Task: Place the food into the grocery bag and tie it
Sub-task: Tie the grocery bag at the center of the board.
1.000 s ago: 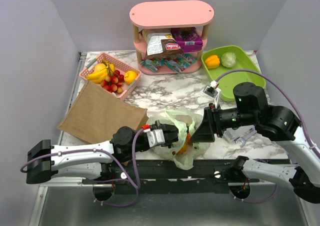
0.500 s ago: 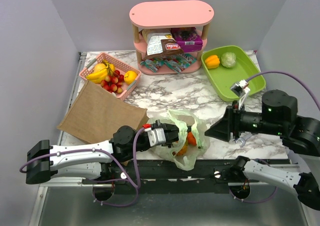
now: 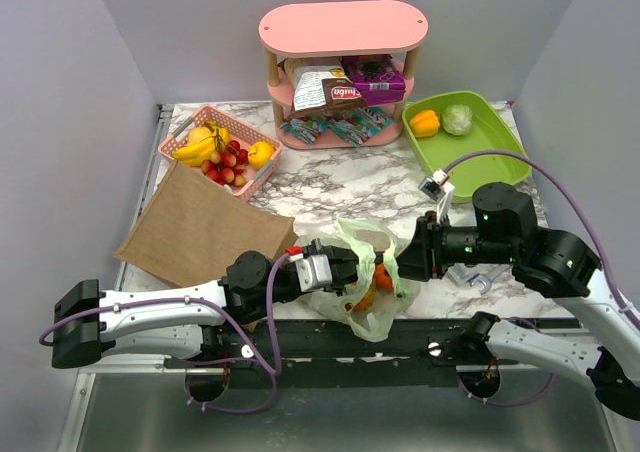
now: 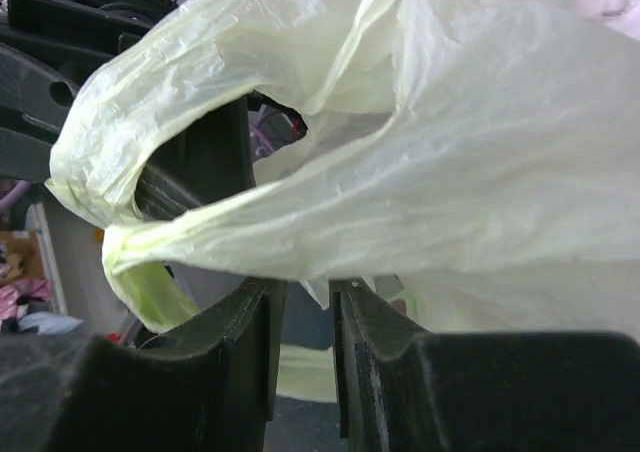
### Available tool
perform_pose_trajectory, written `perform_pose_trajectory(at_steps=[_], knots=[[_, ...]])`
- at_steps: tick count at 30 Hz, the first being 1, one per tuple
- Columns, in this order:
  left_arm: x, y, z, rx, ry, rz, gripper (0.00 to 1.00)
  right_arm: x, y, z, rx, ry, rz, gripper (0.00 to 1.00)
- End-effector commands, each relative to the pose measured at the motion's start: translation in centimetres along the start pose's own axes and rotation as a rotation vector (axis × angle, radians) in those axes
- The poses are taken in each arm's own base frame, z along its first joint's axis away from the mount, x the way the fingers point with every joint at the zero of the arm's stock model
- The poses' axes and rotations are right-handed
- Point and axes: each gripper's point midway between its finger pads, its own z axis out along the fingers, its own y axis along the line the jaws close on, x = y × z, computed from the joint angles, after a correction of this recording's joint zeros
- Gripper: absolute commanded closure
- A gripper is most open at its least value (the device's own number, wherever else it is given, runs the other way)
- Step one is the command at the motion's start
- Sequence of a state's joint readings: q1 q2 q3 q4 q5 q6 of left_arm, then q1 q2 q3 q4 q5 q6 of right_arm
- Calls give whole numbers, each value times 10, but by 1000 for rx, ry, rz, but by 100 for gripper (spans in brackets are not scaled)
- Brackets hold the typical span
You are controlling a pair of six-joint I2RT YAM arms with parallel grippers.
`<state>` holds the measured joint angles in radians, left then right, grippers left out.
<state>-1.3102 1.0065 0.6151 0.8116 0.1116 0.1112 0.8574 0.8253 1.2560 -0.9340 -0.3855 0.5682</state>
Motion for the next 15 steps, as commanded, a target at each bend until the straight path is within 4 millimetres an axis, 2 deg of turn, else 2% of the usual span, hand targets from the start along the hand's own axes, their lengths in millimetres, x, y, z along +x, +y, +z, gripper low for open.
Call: perform_pose_trajectory(at_steps=[1, 6, 15], knots=[[-13, 9, 4, -52, -23, -35, 100, -10, 29, 6, -170, -27, -42, 68], [-9, 21, 2, -129, -16, -77, 100, -8, 40, 10, -253, -5, -53, 61], [6, 32, 6, -205, 31, -105, 100, 2, 36, 22, -303, 1, -48, 55]])
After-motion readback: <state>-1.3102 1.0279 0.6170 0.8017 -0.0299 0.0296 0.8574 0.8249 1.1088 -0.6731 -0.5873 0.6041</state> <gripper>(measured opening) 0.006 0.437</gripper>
